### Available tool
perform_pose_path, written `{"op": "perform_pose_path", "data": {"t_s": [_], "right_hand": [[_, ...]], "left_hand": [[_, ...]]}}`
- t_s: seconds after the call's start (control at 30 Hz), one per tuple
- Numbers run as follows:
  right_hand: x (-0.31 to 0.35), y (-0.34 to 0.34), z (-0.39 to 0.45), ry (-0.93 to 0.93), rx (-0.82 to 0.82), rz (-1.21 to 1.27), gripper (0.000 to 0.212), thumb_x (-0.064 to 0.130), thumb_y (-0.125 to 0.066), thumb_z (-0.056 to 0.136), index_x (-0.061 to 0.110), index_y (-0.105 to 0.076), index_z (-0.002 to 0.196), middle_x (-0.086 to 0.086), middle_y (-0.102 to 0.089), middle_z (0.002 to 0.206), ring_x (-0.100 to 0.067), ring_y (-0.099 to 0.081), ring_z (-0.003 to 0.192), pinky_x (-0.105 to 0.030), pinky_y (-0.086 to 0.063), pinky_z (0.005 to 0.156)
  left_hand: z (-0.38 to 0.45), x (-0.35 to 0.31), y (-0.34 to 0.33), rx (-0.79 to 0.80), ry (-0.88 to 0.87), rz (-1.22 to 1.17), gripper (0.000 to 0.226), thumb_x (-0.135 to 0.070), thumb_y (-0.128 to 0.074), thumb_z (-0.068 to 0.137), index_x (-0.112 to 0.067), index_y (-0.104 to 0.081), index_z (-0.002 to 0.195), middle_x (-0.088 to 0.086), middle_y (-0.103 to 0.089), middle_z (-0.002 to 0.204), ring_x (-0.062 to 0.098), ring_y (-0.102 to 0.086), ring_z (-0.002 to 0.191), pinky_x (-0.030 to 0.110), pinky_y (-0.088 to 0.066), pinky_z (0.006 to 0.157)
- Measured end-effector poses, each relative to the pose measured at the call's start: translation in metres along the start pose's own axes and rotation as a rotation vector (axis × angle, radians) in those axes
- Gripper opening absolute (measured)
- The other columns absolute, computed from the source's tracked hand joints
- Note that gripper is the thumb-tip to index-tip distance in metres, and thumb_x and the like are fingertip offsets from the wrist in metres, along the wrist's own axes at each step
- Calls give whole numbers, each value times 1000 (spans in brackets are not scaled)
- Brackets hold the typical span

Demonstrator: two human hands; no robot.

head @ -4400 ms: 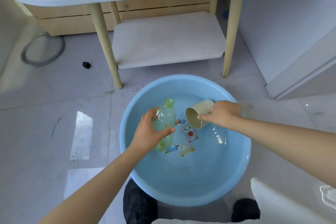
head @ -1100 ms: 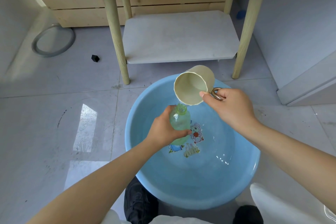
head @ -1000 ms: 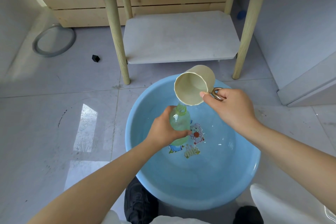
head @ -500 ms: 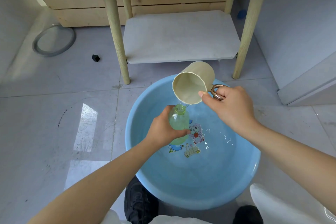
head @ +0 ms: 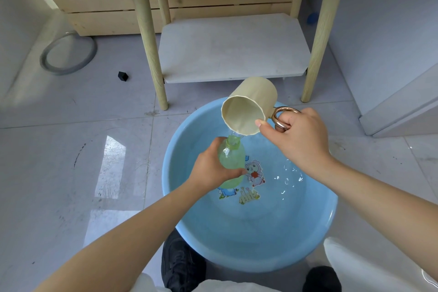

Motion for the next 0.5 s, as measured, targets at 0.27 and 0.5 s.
{"op": "perform_pose_path", "data": {"t_s": [0.27, 0.5], "right_hand": [[1, 1, 0, 21, -24, -17, 56, 57, -59, 72, 20, -25, 48, 4, -39, 47, -23, -41, 74, -34, -40, 59], [2, 0, -2, 70, -59, -64, 58, 62, -58, 70, 21, -25, 47, 7, -34, 45, -22, -42, 74, -32, -41, 58]], "left_hand": [[2, 0, 0, -6, -1, -4, 79, -37, -86, 64, -27, -41, 129, -15, -54, 109, 10, -52, 97, 21, -43, 78], [1, -3, -2, 2, -12, 10, 80, -37, -85, 64, -27, -41, 130, -14, -55, 109, 12, -54, 99, 23, -45, 80]]}}
Point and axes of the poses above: each hand's wrist, its own z-axis towards the middle knuckle, its own y-axis out of the back of the hand, x = y × z, the point moved 9 cm from there along z, towards the middle knuckle
